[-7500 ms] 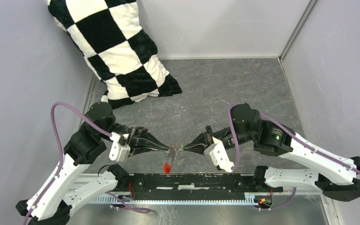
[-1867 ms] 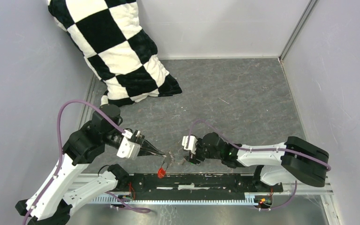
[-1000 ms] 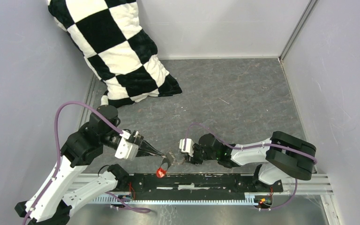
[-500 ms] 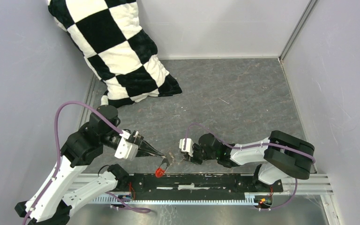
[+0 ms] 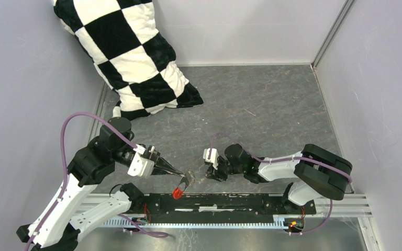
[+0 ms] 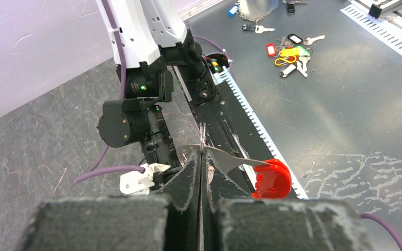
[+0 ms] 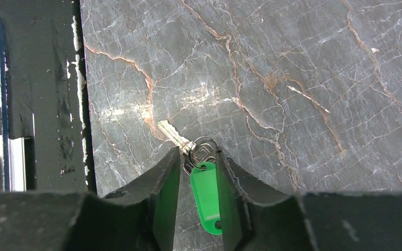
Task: Put the keys on the keyring
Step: Pick up the key from the center of the board.
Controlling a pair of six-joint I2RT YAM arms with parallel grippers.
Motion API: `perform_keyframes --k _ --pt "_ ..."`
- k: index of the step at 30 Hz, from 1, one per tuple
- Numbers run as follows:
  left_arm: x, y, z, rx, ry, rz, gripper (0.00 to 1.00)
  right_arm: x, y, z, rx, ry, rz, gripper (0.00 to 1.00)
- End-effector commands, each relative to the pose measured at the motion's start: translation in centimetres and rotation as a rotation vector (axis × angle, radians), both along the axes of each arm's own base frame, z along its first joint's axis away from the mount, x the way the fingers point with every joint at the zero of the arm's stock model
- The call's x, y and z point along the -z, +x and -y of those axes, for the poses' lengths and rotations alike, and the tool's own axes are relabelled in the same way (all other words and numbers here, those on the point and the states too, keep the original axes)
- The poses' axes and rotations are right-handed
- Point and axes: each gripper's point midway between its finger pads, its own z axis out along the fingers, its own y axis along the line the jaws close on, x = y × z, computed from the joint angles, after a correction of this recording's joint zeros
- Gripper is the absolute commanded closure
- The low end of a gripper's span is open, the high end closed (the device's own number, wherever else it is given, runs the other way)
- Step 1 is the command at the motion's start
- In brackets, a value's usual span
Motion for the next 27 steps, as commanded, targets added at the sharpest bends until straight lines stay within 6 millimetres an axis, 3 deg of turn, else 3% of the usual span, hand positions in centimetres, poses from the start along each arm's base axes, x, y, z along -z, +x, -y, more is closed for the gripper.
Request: perform_keyframes --k 1,7,22,27 --pt "-2.1 -0.7 -0.1 0.030 -0.050 0.017 0.98 -2.0 0.5 -1.1 0.001 0.068 0.017 0.60" --pt "-2.1 -0.7 0.0 0.030 -0.056 0.015 0.98 -2.1 1.1 -1.1 0.028 0.063 0.031 0.59" --pt "-2.0 -1.0 -0.2 0.029 -0.058 0.011 0.98 -1.6 1.7 -1.2 0.054 0.061 0.012 0.89" --pt "-2.0 -1.0 -0.2 0.032 -0.059 0.007 0.98 -1.8 2.0 -1.5 0.062 0.075 -0.004 0.91"
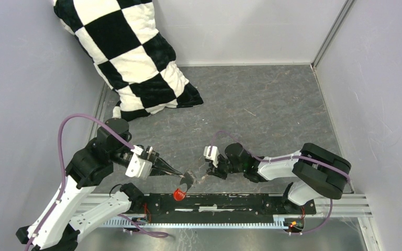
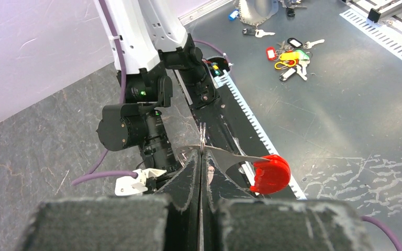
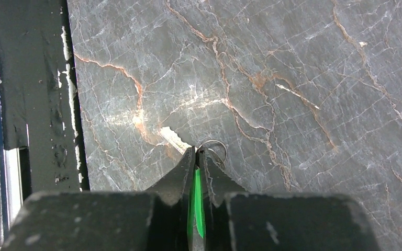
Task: Put the keys on the keyring
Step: Pick up the key from the center of the board.
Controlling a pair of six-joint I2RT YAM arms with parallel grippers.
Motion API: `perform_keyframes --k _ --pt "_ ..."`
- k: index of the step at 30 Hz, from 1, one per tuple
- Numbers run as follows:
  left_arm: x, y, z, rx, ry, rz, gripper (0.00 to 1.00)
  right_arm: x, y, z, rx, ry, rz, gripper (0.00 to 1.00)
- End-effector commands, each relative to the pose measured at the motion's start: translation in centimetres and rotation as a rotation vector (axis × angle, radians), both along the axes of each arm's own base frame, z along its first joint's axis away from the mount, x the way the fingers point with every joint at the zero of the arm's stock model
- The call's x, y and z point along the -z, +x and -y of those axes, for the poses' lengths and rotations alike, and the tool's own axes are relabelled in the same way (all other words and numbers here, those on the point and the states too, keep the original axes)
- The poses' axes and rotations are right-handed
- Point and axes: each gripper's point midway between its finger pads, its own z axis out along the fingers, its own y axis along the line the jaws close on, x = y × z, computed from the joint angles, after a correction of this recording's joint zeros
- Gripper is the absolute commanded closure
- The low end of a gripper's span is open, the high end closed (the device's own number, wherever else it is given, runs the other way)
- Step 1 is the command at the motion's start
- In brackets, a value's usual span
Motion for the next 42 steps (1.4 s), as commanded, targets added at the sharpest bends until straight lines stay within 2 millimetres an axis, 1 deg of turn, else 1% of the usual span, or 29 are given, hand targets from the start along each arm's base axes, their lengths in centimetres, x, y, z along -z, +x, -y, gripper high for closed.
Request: perform_keyframes --k 1,6,10,13,16,19,21,25,27,29,30,31,32,33,35,37,38,39,40,42 --pt "-1.5 -0.7 0.0 0.033 -0.044 0.002 0.98 -1.7 1.2 -1.6 0.019 0.065 0.018 0.91" --pt "-1.7 -0.8 0.0 0.035 -0.047 -0.005 0.98 -1.6 1.6 -1.2 0.046 0.070 0.011 0.94" --pt "-1.6 -0.8 0.0 0.036 -0.046 -0.010 0.98 -2.1 1.7 -0.9 0.051 0.092 0.010 1.00" --pt "-1.4 -0.7 0.1 0.033 -0.045 -0.010 0.98 -3.2 1.5 -1.3 0.023 0.125 0.015 1.00" --pt "-1.3 -0.7 0.0 0.031 -0.044 -0.010 0.98 -4.4 0.9 -1.9 -0.032 0.151 0.012 1.00" --pt "-1.2 -0.6 0.0 0.028 -0.041 -0.010 0.98 -5.4 0.2 -2.0 -0.088 0.171 0.015 1.00" --pt "-1.1 -0.7 0.0 0.028 -0.040 -0.009 0.98 -5.7 0.3 -1.7 -0.086 0.169 0.026 1.00" --pt "-1.0 -0.7 0.0 0.030 -0.040 -0.010 0.98 -5.3 0.1 -1.3 -0.088 0.162 0.012 1.00" --pt "-1.1 -0.7 -0.1 0.026 -0.040 -0.008 0.98 -5.6 0.3 -1.3 -0.085 0.161 0.018 0.99" --pt "-1.0 -0.6 0.0 0.022 -0.037 -0.007 0.98 -6.8 0.6 -1.3 -0.083 0.168 0.057 1.00" --pt "-0.9 -0.6 -0.1 0.020 -0.035 -0.006 0.98 -8.1 0.8 -1.3 -0.095 0.181 0.093 0.99" --pt "-0.8 -0.5 0.0 0.020 -0.032 -0.005 0.98 -9.0 0.7 -1.2 -0.111 0.181 0.116 0.99" --pt "-0.6 -0.4 0.0 0.018 -0.028 -0.007 0.98 -10.4 0.7 -1.2 -0.131 0.193 0.160 0.99" --pt "-0.4 -0.4 0.0 0.019 -0.024 -0.013 0.98 -11.1 0.4 -1.0 -0.153 0.184 0.194 0.99" --pt "-0.2 -0.5 0.1 0.031 -0.021 -0.024 0.98 -13.3 0.0 -0.4 -0.193 0.181 0.296 0.99" --pt "0.0 -0.4 0.3 0.037 -0.018 -0.030 0.98 -15.8 -0.2 0.1 -0.217 0.194 0.368 1.00" --pt "0.1 -0.3 0.3 0.038 -0.016 -0.032 0.98 -16.5 -0.4 0.4 -0.227 0.184 0.382 0.99" --pt "0.1 -0.1 0.5 0.036 -0.015 -0.031 0.98 -17.8 -0.3 0.5 -0.229 0.184 0.394 0.99" --pt "0.0 0.0 0.5 0.034 -0.014 -0.031 0.98 -18.3 -0.4 0.7 -0.239 0.166 0.389 0.99" --pt "0.0 0.1 0.7 0.038 -0.012 -0.036 0.98 -20.7 -0.5 0.6 -0.264 0.164 0.425 0.99"
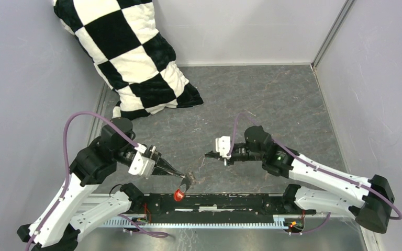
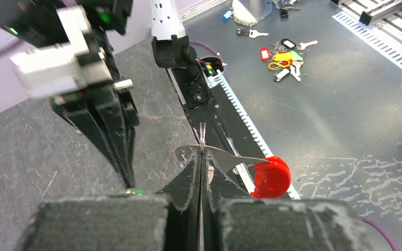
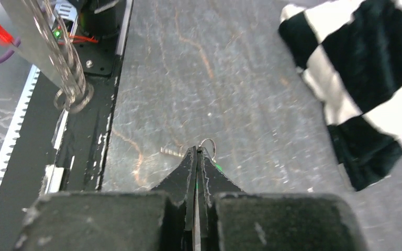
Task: Put the keys on the keyring
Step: Pick up the key from the center of the board, then insert the key onto the keyring.
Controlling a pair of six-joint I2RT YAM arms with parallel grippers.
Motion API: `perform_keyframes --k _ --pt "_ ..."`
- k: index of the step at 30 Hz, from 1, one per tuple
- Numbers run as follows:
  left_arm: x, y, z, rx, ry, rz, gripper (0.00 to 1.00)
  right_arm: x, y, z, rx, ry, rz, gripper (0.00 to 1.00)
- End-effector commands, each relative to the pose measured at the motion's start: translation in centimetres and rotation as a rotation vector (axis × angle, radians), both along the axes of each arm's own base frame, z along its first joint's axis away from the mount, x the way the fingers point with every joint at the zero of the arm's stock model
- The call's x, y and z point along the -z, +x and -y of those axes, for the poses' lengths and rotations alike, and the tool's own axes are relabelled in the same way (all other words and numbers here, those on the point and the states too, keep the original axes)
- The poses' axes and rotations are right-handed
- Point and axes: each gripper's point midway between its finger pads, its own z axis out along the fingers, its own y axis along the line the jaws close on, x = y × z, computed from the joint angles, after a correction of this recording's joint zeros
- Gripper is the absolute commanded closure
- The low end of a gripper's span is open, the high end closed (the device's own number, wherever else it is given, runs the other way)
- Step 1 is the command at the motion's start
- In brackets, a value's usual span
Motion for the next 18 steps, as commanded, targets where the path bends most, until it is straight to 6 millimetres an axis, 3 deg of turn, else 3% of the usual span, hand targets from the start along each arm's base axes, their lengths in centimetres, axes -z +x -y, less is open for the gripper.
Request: perform_keyframes --k 1,6,12,18 --pt "-0.8 0.2 0.6 0.025 -0.022 -0.010 0.98 -3.6 -0.5 0.7 -0.065 -0.078 0.117 0.99" --pt "-1.0 0.5 1.0 0.046 -0.035 0.001 0.98 -7.6 -2.3 1.2 -0.206 -0.100 0.281 0.99" --pt "-0.7 0.5 1.2 0.071 -0.042 0.014 0.98 -9.7 -4.7 1.6 -0.374 -0.108 0.417 0.99" --pt "-0.3 0.1 1.0 0.101 -0.060 0.045 0.98 -13.0 -7.1 0.9 -0.483 -0.022 0.438 0.99"
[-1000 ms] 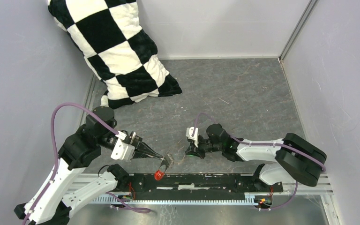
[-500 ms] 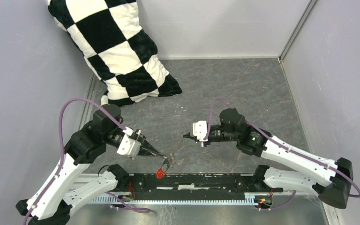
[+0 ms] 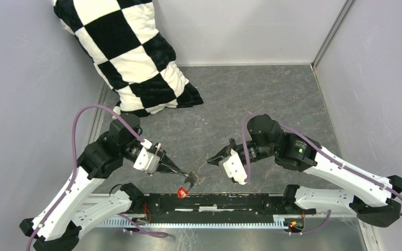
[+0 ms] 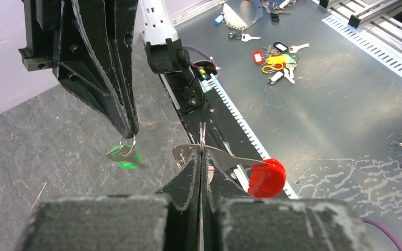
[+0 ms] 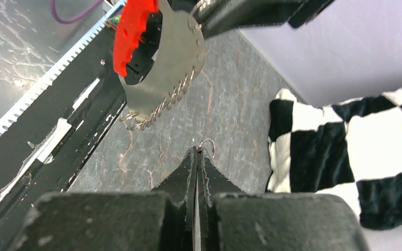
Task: Put the keys on the keyring
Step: Insert the key onto the keyring.
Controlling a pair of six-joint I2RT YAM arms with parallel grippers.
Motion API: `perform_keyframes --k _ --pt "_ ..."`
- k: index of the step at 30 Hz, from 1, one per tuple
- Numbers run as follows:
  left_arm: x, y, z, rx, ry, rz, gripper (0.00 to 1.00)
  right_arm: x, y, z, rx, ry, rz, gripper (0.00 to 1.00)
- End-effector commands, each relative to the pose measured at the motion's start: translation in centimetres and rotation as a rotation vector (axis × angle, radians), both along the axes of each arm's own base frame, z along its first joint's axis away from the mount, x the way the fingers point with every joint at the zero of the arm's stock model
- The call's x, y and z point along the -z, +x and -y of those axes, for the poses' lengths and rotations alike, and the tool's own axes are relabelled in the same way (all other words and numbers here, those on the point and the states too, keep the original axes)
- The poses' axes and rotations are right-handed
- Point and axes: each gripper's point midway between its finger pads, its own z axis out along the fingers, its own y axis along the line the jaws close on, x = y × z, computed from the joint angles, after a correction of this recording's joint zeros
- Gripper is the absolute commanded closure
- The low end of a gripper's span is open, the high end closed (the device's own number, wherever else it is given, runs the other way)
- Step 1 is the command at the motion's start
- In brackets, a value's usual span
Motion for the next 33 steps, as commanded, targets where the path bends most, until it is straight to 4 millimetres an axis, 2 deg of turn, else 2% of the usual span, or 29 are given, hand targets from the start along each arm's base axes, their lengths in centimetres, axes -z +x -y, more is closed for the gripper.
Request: perform_keyframes --k 1,7,13,16,22,33 --pt "-0.6 -0.6 -0.1 0.061 -0.070 0.086 0.98 -3.2 -2.2 -0.2 -0.135 0.069 0.038 0.99" --pt "0.2 -0.5 -0.1 0.066 -0.066 0.116 0.98 -5.1 -4.0 -1.3 -0.229 0.107 0.014 0.99" --pt "0.1 -0.5 0.0 0.062 -0.054 0.086 0.98 -4.6 -5.2 -2.2 -0.265 0.082 0.019 0.99" --pt "-0.2 -0.5 0.0 0.047 -0.047 0.048 0.98 -4.1 -5.4 -2.5 -0.263 0.056 0.040 0.99" --pt "-0.4 -0.6 0.0 0.050 -0.048 0.033 0.98 -5.2 -5.6 -2.6 -0.263 0.094 0.054 0.99" --pt "-0.2 -0.4 0.0 0.036 -0.044 0.035 0.98 -5.7 -6.0 -3.3 -0.281 0.101 0.042 0.99"
